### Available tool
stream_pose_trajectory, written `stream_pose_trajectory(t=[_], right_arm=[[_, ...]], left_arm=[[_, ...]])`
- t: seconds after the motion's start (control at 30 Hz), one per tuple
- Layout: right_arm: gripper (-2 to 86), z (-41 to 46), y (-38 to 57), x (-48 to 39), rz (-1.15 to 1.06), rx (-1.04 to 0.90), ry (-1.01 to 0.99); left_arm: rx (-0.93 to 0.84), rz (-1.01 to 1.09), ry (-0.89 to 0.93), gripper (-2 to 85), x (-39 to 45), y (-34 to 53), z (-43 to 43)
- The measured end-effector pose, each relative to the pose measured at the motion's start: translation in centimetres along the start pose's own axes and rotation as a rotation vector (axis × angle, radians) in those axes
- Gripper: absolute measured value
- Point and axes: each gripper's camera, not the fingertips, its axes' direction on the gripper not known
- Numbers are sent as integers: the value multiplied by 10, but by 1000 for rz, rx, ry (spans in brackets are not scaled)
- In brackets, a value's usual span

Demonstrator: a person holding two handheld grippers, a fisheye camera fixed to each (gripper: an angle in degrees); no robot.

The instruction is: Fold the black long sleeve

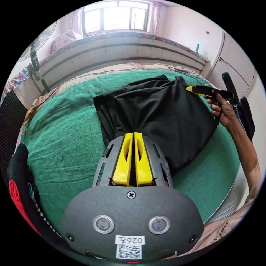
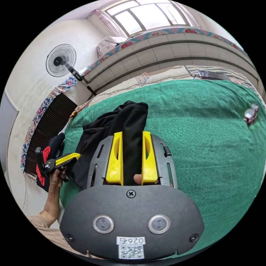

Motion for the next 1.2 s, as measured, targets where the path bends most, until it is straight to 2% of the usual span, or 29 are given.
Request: stream_pose_trajectory(t=[0.13,0.2,0.23,0.27,0.3,0.33,0.37,0.4,0.43,0.47,0.5,0.57,0.63,0.73,0.8,0.9,0.97,1.03,1.13,1.2], right_arm=[[18,-36,14,-14,-109,91,-32],[12,-70,30,-30,-235,132,-101],[11,-80,35,-35,-279,140,-128],[9,-102,48,-47,-382,151,-189],[8,-125,63,-59,-488,150,-243],[7,-135,72,-65,-544,141,-271],[5,-154,92,-78,-655,105,-322],[0,-169,116,-90,-772,44,-367],[-3,-176,128,-95,-829,8,-385],[-7,-185,155,-105,-922,-71,-391],[-9,-191,181,-112,-997,-151,-369],[-13,-195,215,-118,-1052,-244,-292],[-13,-204,236,-117,-1047,-253,-240],[-9,-227,237,-104,-880,-75,-241],[1,-227,216,-93,-655,55,-216],[55,-193,180,-95,-480,27,-257],[89,-160,162,-104,-418,-29,-282],[109,-124,150,-118,-392,-81,-225],[137,-74,145,-141,-405,-113,-43],[148,-48,156,-148,-403,-89,49]], left_arm=[[122,-26,107,-4,-11,9,-16],[311,-67,292,-6,-33,24,-44],[351,-61,363,-7,-39,28,-50],[409,-36,517,-7,-50,35,-60],[444,52,703,-8,-58,41,-67],[443,123,806,-8,-60,44,-70],[403,323,1014,-8,-58,51,-76],[301,521,1112,-9,-47,61,-82],[247,608,1099,-9,-40,67,-86],[181,746,995,-9,-25,81,-93],[190,824,878,-9,-16,94,-100],[254,842,816,-9,-17,103,-108],[359,754,884,-8,-33,103,-111],[456,451,946,-8,-65,90,-95],[372,142,854,-9,-77,75,-64],[242,-154,716,-6,-79,68,-22],[169,-170,688,0,-69,61,-6],[120,-129,638,24,-53,52,2],[105,-38,495,105,-25,40,6],[51,34,372,193,-1,32,20]])
